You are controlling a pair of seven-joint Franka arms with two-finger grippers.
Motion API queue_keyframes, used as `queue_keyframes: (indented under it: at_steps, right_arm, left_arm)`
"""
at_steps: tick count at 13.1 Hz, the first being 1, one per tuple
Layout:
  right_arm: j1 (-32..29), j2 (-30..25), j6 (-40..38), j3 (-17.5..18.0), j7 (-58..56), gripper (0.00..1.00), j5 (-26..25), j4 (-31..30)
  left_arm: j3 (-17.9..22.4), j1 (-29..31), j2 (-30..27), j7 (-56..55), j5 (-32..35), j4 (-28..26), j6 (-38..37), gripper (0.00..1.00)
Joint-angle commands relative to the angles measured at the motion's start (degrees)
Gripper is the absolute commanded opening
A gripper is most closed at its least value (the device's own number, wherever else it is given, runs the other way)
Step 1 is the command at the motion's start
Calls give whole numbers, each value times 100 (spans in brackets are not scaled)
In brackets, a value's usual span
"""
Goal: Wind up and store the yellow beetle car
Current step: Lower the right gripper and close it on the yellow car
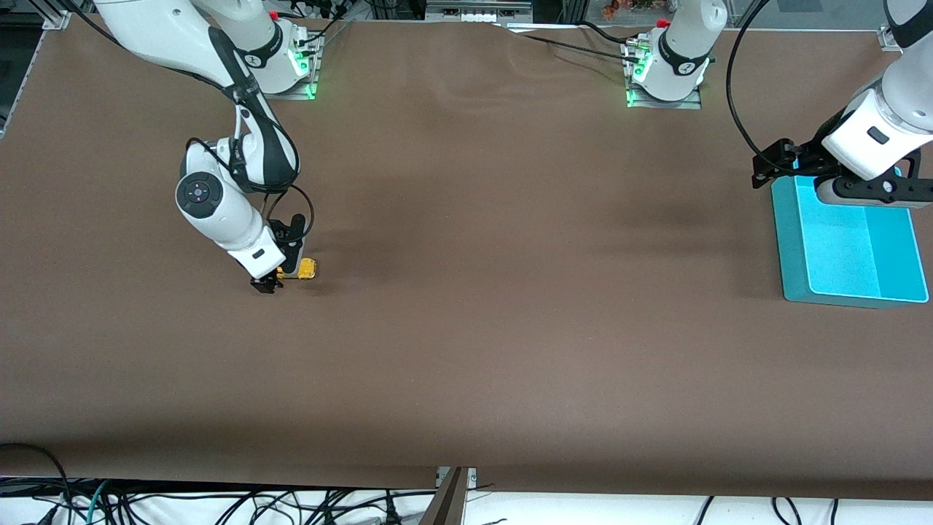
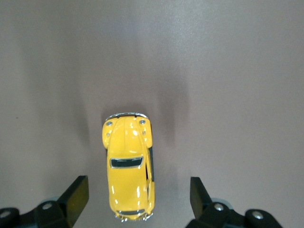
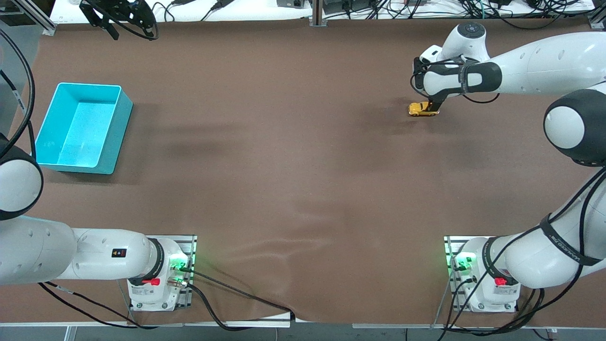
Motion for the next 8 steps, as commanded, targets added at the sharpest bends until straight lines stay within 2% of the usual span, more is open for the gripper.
queue_keyframes:
  at_steps: [1, 4, 5, 6, 8]
  right_arm:
    - [-23, 31, 465, 25, -233, 88, -20, -229]
    - [-23, 101, 572, 34, -427, 68, -20, -229]
    - [-23, 93, 563, 25, -436, 58, -20, -220]
    - [-23, 84, 546, 25, -497, 40, -20, -211]
    - [-23, 75, 528, 25, -498, 38, -20, -202]
  left_arm:
    - [-37, 27, 43, -65, -28, 129, -101, 100]
    - [-37, 27, 51, -65, -28, 129, -101, 100]
    - [-37, 27, 43, -65, -28, 129, -92, 100]
    - [-28, 27, 43, -65, -28, 129, -101, 100]
    - [-37, 27, 43, -56, -28, 129, -92, 100]
